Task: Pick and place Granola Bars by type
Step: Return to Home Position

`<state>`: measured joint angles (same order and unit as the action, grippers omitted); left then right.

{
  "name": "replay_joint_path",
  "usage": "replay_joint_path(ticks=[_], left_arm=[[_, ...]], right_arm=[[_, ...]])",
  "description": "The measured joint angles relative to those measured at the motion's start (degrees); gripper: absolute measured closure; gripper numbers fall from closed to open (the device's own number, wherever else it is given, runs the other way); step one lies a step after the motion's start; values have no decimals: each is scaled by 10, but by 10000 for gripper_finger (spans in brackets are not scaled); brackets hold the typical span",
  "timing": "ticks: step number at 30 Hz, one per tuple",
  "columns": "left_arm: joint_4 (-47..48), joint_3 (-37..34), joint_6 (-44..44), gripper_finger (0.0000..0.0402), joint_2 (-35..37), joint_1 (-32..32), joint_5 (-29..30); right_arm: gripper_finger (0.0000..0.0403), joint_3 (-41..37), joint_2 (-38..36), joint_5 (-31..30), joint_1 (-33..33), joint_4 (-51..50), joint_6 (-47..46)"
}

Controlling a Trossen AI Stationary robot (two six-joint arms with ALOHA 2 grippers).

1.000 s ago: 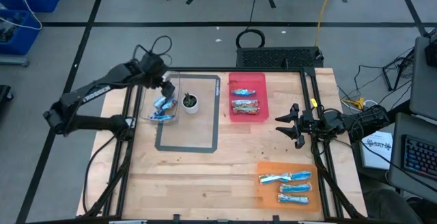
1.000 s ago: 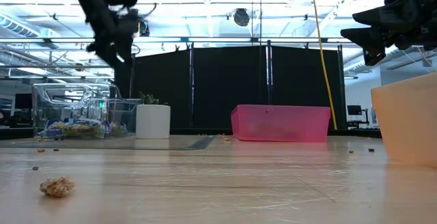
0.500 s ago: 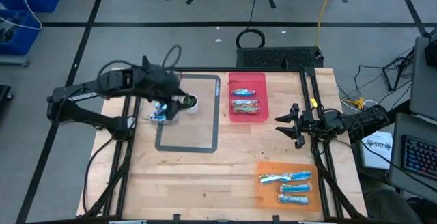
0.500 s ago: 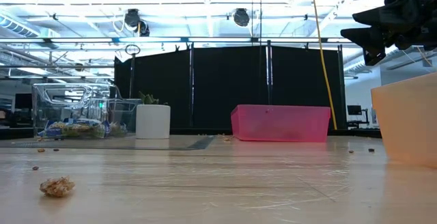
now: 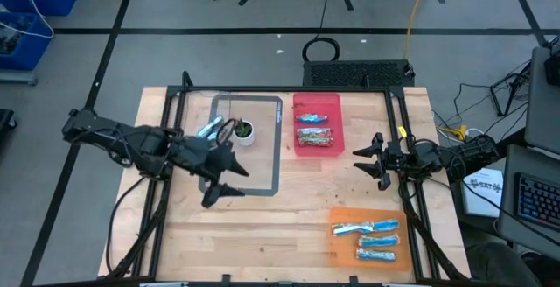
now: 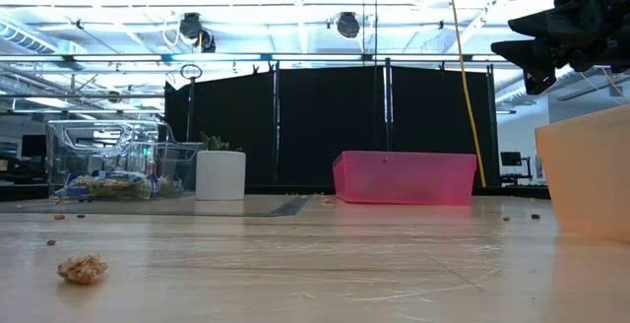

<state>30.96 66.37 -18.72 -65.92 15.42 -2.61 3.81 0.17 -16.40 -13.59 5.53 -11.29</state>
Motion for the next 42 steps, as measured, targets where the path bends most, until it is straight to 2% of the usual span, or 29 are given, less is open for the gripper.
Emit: replay_joint_path(ticks=[7, 14, 19, 31, 42], left_arm=[[-78, -126, 6, 121, 63, 32, 4], [-154, -273, -9, 119, 180, 34, 1], [-185, -354, 3, 115, 263, 35, -30], [-190, -505, 11, 118, 445, 24, -21], [-193, -586, 39, 118, 559, 11, 0]], right_arm=[[220, 0, 0, 0, 0, 0, 0], [220, 0, 0, 0, 0, 0, 0], [220, 0, 0, 0, 0, -1, 0], [220, 0, 0, 0, 0, -1, 0], [220, 0, 0, 0, 0, -1, 0]])
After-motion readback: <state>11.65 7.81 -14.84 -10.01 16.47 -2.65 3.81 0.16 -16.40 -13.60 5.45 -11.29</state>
